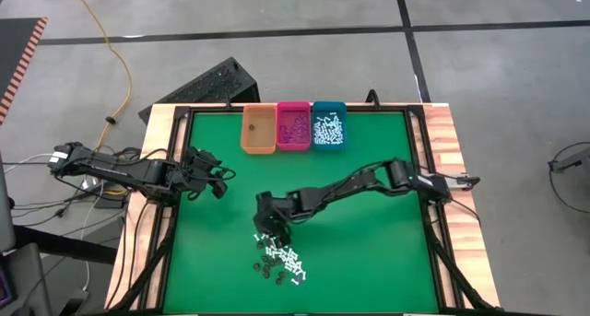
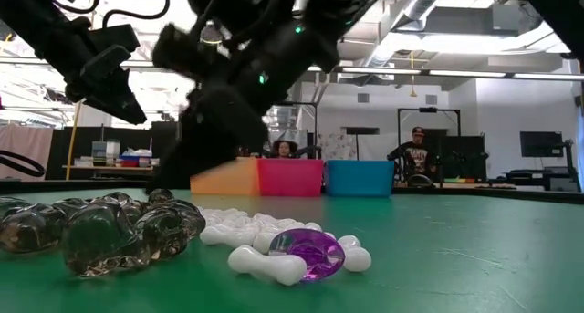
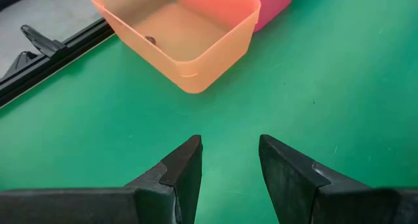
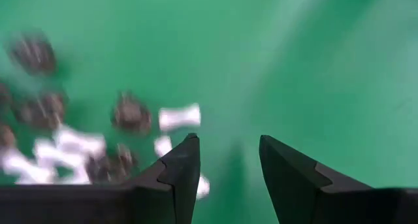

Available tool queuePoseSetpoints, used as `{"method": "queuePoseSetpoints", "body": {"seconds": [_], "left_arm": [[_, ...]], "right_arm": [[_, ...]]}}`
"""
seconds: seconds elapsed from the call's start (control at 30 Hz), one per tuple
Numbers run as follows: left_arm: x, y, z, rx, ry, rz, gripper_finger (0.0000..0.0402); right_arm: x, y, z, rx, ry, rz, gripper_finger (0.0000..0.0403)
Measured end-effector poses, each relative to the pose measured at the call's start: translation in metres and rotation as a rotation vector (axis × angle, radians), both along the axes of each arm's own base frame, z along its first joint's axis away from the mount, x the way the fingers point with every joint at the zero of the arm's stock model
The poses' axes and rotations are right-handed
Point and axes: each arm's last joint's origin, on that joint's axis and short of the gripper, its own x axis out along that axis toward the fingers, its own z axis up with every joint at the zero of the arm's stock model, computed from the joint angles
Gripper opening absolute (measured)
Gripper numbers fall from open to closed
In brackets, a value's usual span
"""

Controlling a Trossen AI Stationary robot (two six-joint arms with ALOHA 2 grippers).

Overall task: Sort Halloween decoration
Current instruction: Put the white bone toy into the blue bin

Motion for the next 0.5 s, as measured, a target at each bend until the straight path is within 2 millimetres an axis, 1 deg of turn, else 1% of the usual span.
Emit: {"method": "queuePoseSetpoints", "body": {"seconds": [0.07,0.13,0.3,0.43,0.5], "left_arm": [[0.000,0.000,0.000,0.000,0.000,0.000,0.0144],[0.000,0.000,0.000,0.000,0.000,0.000,0.0144],[0.000,0.000,0.000,0.000,0.000,0.000,0.0144],[0.000,0.000,0.000,0.000,0.001,0.000,0.0144],[0.000,0.000,0.000,0.000,0.000,0.000,0.0144]], "right_arm": [[0.005,0.000,-0.007,-0.032,0.061,0.021,0.0187],[0.007,0.001,-0.007,-0.052,0.094,0.043,0.0187],[0.004,0.000,-0.009,-0.061,0.136,0.050,0.0187],[0.001,-0.008,-0.010,-0.041,0.193,0.002,0.0185],[-0.001,-0.015,-0.006,-0.032,0.215,-0.020,0.0179]]}}
